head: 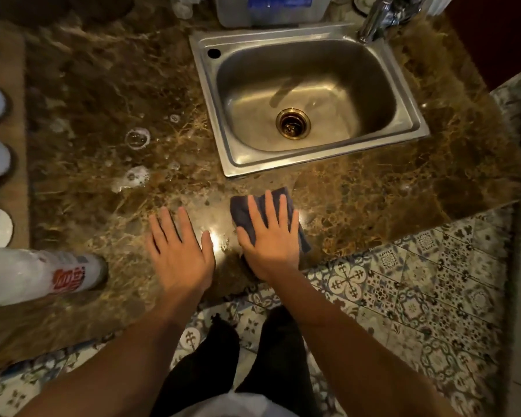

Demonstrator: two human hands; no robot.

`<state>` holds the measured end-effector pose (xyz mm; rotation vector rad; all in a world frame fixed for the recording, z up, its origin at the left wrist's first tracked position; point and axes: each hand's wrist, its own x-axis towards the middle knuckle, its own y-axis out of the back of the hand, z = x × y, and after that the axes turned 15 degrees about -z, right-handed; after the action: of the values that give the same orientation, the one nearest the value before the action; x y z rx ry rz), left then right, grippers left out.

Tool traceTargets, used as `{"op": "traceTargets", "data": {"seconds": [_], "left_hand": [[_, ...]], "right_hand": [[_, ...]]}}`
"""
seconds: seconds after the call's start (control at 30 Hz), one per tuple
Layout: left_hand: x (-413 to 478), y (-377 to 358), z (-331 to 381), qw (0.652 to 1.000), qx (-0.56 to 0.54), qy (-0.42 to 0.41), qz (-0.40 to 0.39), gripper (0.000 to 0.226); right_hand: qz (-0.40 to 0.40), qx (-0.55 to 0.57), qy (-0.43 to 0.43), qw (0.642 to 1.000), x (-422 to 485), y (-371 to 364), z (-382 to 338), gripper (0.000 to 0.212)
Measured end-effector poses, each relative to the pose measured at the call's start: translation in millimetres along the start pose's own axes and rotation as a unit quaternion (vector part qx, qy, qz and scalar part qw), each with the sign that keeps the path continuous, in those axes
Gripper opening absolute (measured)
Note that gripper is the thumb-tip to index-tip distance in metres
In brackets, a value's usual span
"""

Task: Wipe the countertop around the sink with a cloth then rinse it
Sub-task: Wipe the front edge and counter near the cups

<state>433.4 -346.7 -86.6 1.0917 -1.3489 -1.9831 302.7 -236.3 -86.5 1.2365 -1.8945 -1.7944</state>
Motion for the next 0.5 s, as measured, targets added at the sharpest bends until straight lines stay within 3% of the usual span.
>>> {"op": "traceTargets", "data": {"seconds": [0.07, 0.13, 0.2, 0.3, 0.37, 0.43, 0.5], "left_hand": [[2, -2, 0, 1.000, -0.001, 0.007, 0.006, 0.069], [2, -3, -1, 1.000, -0.001, 0.012, 0.013, 0.067], [2, -4, -1, 1.000, 0.001, 0.011, 0.021, 0.065], [2, -4, -3, 1.000, 0.009, 0.005, 0.028, 0.063], [2, -3, -2, 1.000, 0.006, 0.010, 0.029, 0.063], [2, -2, -1, 1.000, 0.000, 0.010, 0.025, 0.064], [2, -2, 0, 1.000, 0.001, 0.009, 0.020, 0.065]], "right_hand": [[0.044, 0.024, -0.072, 0.996, 14, -1, -22, 0.065], [0.075, 0.039, -0.083, 0.993, 19, -4, -46, 0.062], [0.042, 0.028, -0.006, 0.999, 17, -5, -53, 0.060], [-0.023, -0.048, 0.188, 0.981, 13, 6, -16, 0.057], [-0.042, -0.078, 0.234, 0.968, 24, 18, 25, 0.057], [-0.027, -0.067, 0.141, 0.987, 40, 34, 65, 0.058], [-0.003, -0.021, -0.010, 1.000, 50, 48, 100, 0.060]]}}
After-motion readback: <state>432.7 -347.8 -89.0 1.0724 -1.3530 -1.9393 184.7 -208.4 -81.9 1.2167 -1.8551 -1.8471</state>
